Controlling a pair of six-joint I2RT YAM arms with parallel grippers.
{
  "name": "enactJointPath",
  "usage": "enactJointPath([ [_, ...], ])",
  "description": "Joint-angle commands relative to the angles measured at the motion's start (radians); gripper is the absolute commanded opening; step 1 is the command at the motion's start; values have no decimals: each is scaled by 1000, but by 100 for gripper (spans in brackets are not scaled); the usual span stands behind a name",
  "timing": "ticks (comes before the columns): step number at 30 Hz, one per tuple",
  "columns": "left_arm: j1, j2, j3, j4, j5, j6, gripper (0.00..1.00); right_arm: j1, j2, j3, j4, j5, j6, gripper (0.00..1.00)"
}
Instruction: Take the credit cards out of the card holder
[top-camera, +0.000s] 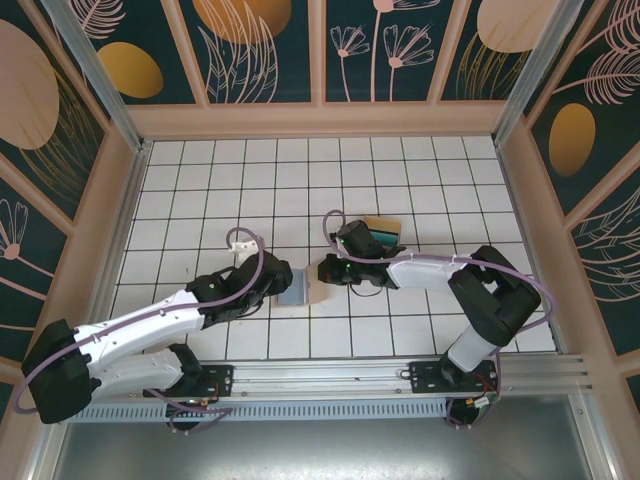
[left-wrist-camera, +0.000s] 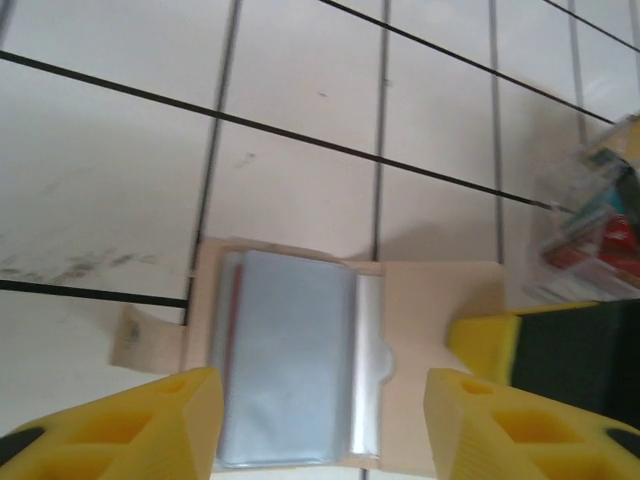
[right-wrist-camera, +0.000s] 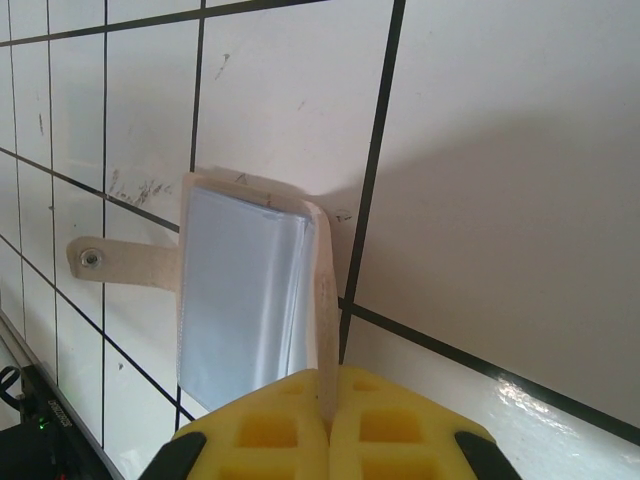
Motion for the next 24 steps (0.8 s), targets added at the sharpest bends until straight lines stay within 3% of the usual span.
enactJointPath([
  [1, 6, 47, -40, 131, 119, 24, 54, 6, 0, 9, 35, 21, 17, 0],
  [9, 86, 153, -136, 227, 254, -15, 48, 6, -7, -7, 53, 17, 26, 0],
  [24, 123, 213, -142, 268, 282, 16, 47, 9, -4, -13, 66, 10, 31, 0],
])
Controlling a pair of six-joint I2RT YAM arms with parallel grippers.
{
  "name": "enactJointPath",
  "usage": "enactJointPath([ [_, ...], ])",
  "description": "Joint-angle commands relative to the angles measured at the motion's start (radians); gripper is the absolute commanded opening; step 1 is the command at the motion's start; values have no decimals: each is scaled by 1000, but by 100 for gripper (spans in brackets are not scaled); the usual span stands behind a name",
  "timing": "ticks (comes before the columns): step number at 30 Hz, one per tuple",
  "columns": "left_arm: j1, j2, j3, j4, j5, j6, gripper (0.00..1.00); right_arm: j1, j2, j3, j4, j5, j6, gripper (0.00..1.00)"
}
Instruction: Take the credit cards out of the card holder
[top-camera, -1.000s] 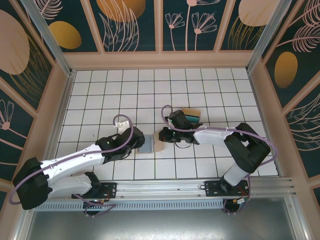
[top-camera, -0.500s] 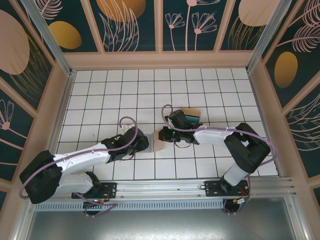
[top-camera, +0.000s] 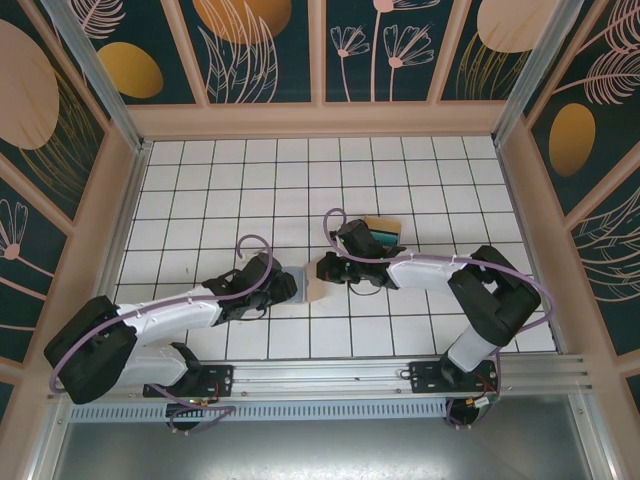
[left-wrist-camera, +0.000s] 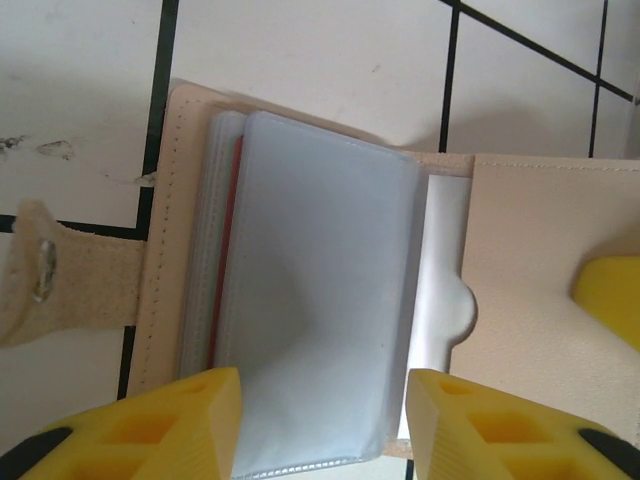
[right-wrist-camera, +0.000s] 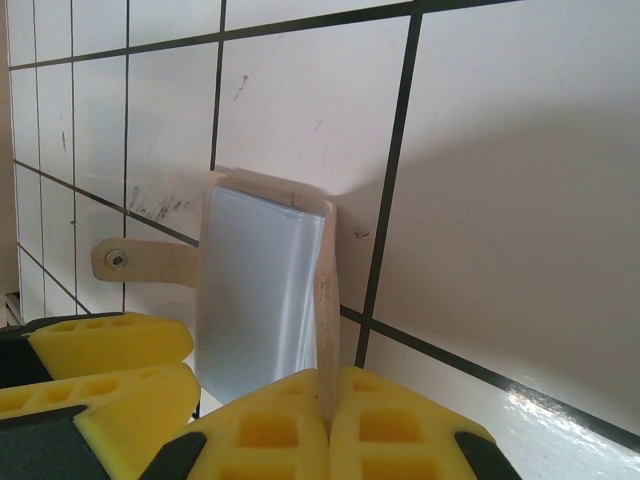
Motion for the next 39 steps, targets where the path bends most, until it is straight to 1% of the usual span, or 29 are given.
enactJointPath([
  [1, 7, 32, 16, -11, 1, 17, 47, 9, -4, -11, 28, 10, 4, 0],
  [8, 9, -20, 5, -36, -61, 7, 46, 9, 1, -13, 30, 7, 3, 0],
  [17, 12, 34, 1, -21, -23, 9, 46, 12, 11, -12, 39, -7, 4, 0],
  [21, 10, 46, -1, -6, -2, 15, 47, 11, 12, -12, 40, -8, 4, 0],
  [24, 11, 59, -3, 17, 31, 24, 50, 11, 15, -10, 42, -10, 5, 0],
  [28, 11, 26, -33, 114, 94, 32, 53, 11, 16, -10, 43, -10, 5, 0],
  [31, 11, 0, -50, 167, 131, 40, 53, 12, 19, -11, 44, -10, 5, 0],
  [36, 11, 0, -49, 186, 150, 47, 57, 11, 23, -13, 52, -10, 10, 0],
  [39, 11, 21, -49, 213, 182, 50, 57, 12, 22, -13, 53, -11, 10, 0],
])
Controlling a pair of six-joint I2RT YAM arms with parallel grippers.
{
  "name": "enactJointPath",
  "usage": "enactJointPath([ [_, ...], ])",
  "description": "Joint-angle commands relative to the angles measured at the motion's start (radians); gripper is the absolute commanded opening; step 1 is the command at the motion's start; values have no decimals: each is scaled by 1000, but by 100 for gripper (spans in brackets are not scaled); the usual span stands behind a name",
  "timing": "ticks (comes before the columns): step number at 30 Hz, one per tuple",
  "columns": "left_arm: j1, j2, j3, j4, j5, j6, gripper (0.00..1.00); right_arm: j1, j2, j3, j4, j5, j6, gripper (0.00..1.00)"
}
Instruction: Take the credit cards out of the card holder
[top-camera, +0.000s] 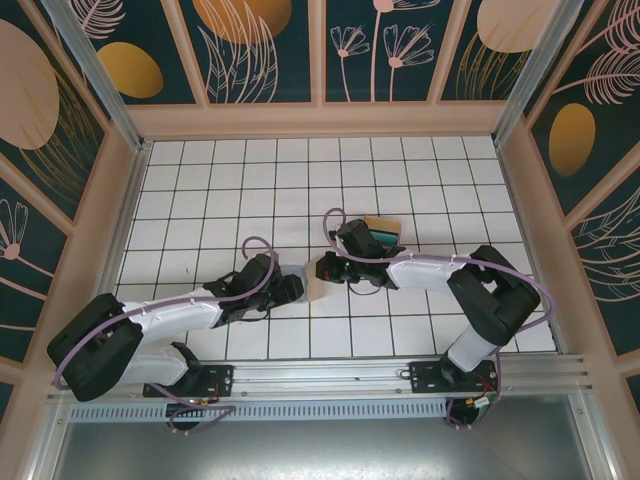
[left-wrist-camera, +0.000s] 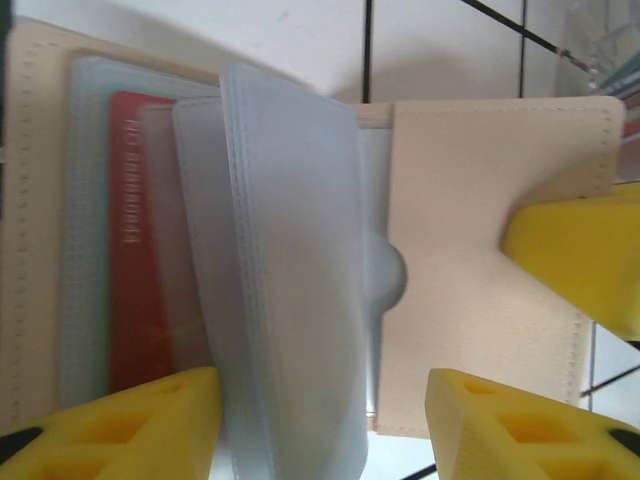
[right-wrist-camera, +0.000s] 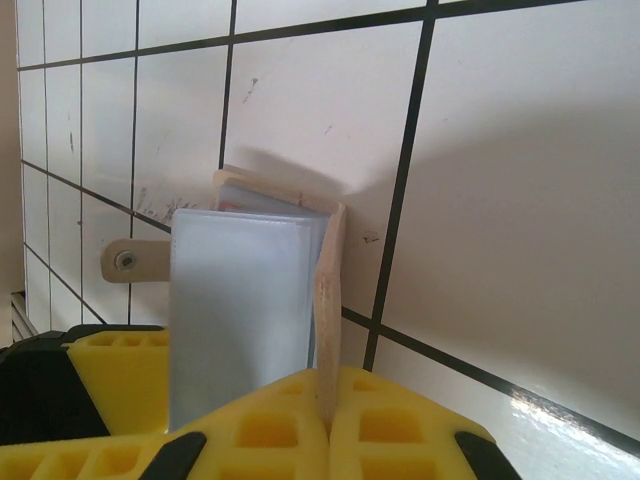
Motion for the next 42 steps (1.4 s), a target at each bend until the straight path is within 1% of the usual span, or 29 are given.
enactJointPath([
  [1, 1, 15, -1, 58, 49, 18, 57, 9, 17, -13, 35, -5, 10, 0],
  [5, 2, 6, 9, 54, 42, 27, 54, 9, 15, -17, 36, -1, 10, 0],
  [12, 1, 19, 47, 114, 107, 41, 51, 4, 22, -19, 36, 5, 8, 0],
  [13, 2, 23, 53, 108, 103, 41, 49, 4, 21, -18, 32, 10, 8, 1],
  [14, 2, 22, 58, 97, 91, 43, 48, 4, 16, -16, 24, 16, 6, 9],
  [15, 2, 18, 60, 92, 81, 44, 47, 4, 10, -15, 14, 21, 1, 13],
  [17, 3, 7, 60, 80, 65, 43, 47, 4, -3, -13, -3, 30, -7, 18],
  [19, 3, 1, 61, 68, 55, 44, 47, 4, -18, -17, -16, 40, -14, 19],
  [24, 3, -5, 62, 30, 23, 46, 46, 4, -37, -35, -38, 47, -18, 19],
  [29, 6, -39, 62, -45, -48, 43, 46, 3, -74, -58, -56, 62, -27, 20],
  [31, 10, -60, 59, -84, -83, 44, 46, 1, -77, -63, -61, 64, -32, 19],
  [36, 33, -88, 42, -138, -122, 38, 46, -2, -75, -85, -49, 60, -30, 0],
  [42, 41, -45, 54, -190, -163, 30, 47, -2, -51, -87, -32, 61, -38, 0],
])
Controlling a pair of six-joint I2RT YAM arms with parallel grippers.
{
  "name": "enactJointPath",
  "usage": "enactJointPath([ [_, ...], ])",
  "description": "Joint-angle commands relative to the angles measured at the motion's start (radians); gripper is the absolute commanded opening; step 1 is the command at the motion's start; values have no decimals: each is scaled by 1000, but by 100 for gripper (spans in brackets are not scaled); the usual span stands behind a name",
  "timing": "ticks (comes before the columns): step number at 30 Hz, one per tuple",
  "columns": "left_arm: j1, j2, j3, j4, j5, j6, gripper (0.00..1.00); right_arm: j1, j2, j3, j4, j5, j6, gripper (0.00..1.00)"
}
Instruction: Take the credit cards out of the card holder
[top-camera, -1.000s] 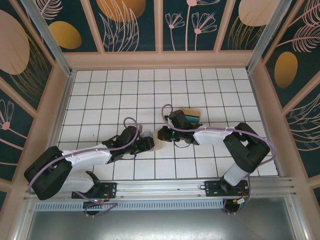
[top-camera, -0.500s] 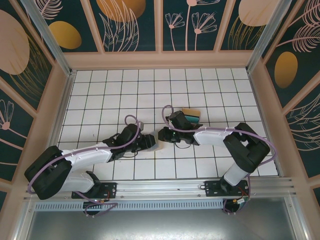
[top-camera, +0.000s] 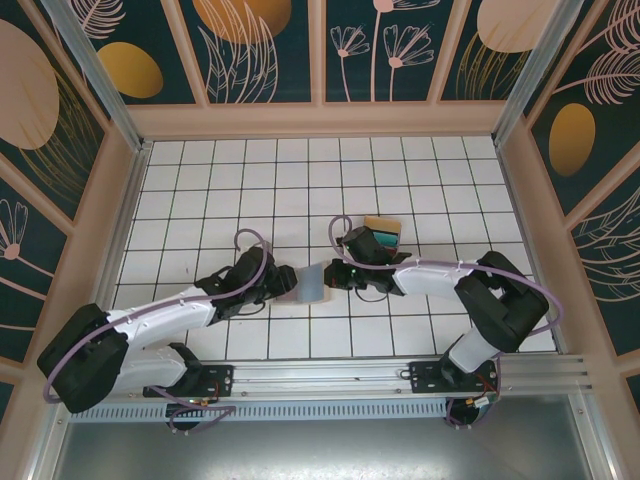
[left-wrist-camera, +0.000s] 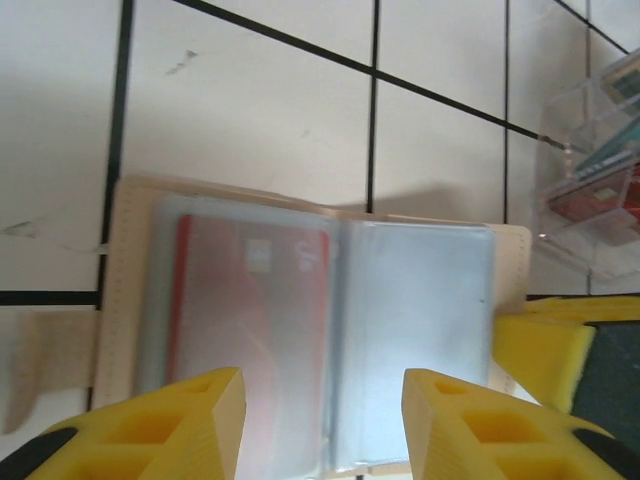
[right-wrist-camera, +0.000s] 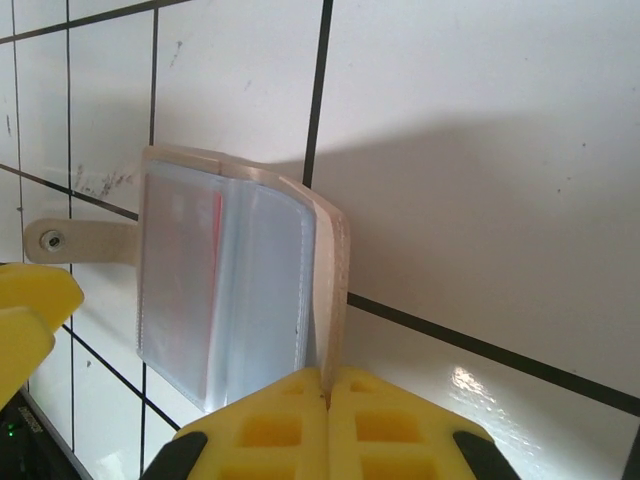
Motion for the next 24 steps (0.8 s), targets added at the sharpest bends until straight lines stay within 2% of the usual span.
enactJointPath([
  [1, 6, 32, 16, -74, -51, -1, 47, -2, 7, -14, 10, 10, -13, 0],
  [18, 6, 124, -1, 7, 29, -8, 46, -2, 29, -7, 29, -13, -18, 0],
  [24, 6, 134, -16, 108, 131, 10, 47, -3, 38, -5, 36, -18, -16, 0],
])
